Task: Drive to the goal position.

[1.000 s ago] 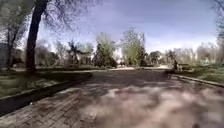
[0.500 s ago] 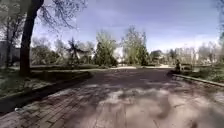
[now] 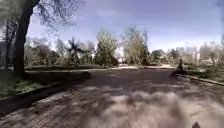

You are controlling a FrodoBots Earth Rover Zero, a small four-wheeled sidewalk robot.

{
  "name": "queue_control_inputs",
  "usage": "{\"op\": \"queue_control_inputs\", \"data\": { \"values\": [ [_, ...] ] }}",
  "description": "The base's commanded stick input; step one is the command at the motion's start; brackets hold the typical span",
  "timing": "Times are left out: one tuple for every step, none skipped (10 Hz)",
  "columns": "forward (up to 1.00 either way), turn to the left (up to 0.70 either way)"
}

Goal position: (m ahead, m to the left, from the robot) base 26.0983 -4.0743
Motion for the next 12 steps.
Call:
{"op": "queue_control_inputs", "data": {
  "values": [
    [0.70,0.00],
    [0.70,0.00],
    [0.70,0.00],
    [0.70,0.00],
    [0.70,0.00],
    [0.70,0.00],
    [0.70,0.00],
    [0.70,-0.16],
    [0.70,-0.32],
    [0.70,-0.35],
    [0.70,-0.23],
    [0.70,-0.08]
  ]
}}
